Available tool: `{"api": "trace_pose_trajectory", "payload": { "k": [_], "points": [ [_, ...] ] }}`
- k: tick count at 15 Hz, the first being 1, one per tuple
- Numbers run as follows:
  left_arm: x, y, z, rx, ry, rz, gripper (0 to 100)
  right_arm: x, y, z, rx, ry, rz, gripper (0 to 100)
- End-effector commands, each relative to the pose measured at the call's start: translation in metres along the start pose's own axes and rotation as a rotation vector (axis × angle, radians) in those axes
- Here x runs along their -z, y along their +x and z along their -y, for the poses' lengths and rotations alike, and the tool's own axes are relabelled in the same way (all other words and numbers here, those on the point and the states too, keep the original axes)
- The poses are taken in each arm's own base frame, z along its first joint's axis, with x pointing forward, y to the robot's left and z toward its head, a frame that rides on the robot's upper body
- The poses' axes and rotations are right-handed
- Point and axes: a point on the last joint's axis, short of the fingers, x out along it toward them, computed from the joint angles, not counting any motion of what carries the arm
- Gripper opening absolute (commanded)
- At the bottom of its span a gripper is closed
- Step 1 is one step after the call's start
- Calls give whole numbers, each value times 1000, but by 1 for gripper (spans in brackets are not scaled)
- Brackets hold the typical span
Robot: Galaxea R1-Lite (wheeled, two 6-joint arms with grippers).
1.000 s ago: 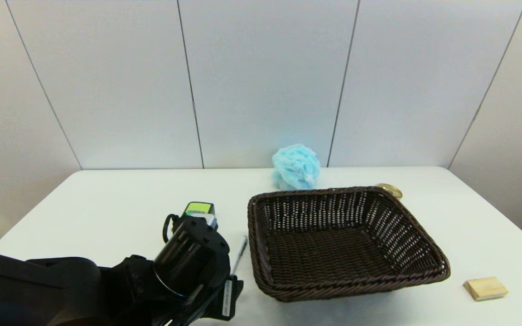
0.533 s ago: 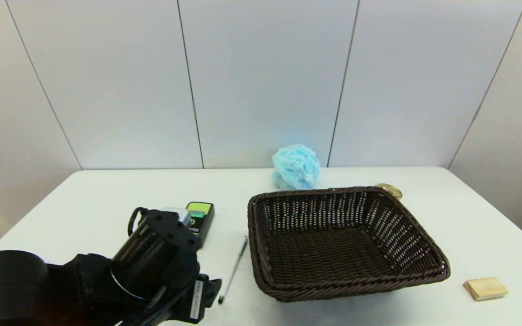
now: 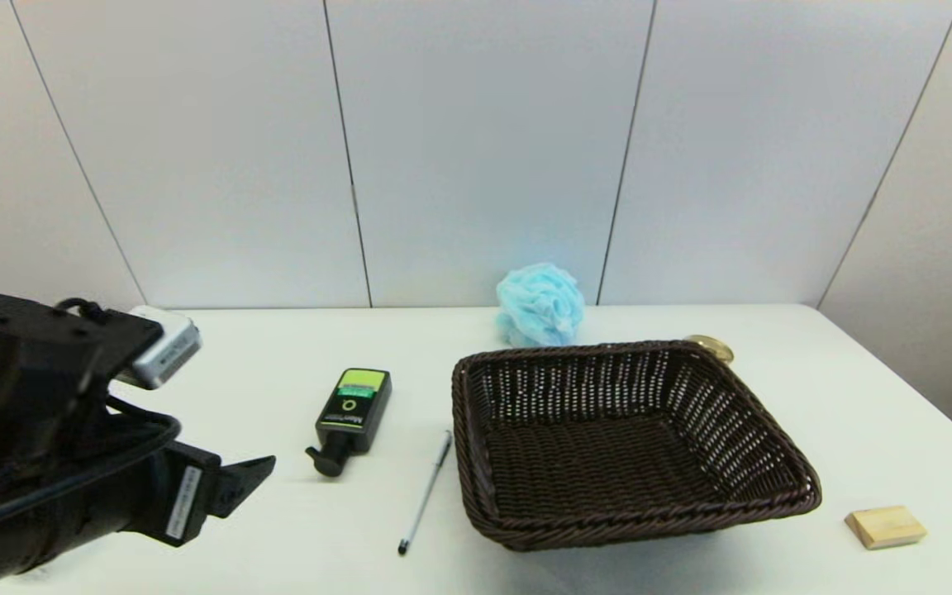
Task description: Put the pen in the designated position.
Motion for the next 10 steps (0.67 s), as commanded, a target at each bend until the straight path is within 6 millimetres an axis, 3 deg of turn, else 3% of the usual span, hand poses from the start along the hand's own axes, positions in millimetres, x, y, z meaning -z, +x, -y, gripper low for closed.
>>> {"api": "trace_pose_trajectory", "payload": {
  "k": [1, 7, 10],
  "points": [
    [26, -47, -34, 153, 52, 170, 100, 0, 0, 0, -1, 0, -3, 100],
    [118, -75, -41, -30, -22, 277, 100, 0, 0, 0, 1, 0, -2, 100],
    [147, -79, -37, -54, -46, 292, 100, 0, 0, 0, 1, 0, -3, 100]
  ]
}}
